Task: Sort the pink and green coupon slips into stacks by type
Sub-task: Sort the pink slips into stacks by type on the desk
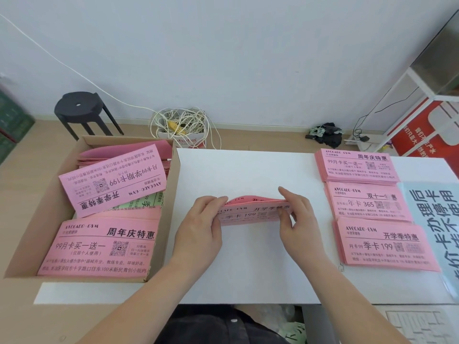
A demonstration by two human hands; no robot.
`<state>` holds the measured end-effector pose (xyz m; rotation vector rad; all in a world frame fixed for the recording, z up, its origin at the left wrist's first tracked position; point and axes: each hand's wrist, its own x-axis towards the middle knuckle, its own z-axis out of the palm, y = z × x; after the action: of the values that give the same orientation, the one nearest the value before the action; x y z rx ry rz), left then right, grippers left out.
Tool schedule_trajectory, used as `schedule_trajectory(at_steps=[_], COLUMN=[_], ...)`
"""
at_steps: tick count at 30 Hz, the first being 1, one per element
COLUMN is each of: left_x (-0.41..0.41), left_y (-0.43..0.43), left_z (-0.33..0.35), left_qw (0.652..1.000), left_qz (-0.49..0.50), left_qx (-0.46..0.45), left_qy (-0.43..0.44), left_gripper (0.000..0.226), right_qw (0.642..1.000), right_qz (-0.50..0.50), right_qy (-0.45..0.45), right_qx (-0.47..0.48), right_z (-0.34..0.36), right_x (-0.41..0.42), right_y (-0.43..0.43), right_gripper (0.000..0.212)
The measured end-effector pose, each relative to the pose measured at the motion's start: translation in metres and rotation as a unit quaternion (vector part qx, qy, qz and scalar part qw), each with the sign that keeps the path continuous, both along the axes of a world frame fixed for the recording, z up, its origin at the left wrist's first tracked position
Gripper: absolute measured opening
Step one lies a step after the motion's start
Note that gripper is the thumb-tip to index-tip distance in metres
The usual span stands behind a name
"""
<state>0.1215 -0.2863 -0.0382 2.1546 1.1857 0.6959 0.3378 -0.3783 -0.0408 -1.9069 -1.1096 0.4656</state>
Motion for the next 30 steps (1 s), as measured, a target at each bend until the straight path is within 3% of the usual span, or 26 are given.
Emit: schedule_trajectory(at_steps=[11,15,25,30], left_x=[0.01,0.014,0.022,0.04], left_y=[0.004,0.0,0.013,0.021], left_z=[0.003,-0.001,0.022,0.04], left_qw=[0.997,0.99,0.988,0.948], left_qz=[0.03,0.056,0.044,0.058], left_qx=[-0.058,-0.123,-0.15,-0.302], left_qy=[-0.043,-0.05,-0.017,-0.077], left_gripper=[0.05,0.06,0.061,0.049], right_qw=[1.0,0.999,0.99,0.98], right_qz=[-0.017,-0.006,-0.006,-0.028], right_qy=[-0.017,-0.024,-0.036,-0.005], right_qx=[0.003,-0.033,-0.138,-0.198], right_z=[0.002,-0.004,0.02,0.044], right_x=[0.01,0.012,0.016,0.035], right_y=[0.006,0.005,0.014,0.003], right_gripper=[0.045,0.053,0.066,0.079])
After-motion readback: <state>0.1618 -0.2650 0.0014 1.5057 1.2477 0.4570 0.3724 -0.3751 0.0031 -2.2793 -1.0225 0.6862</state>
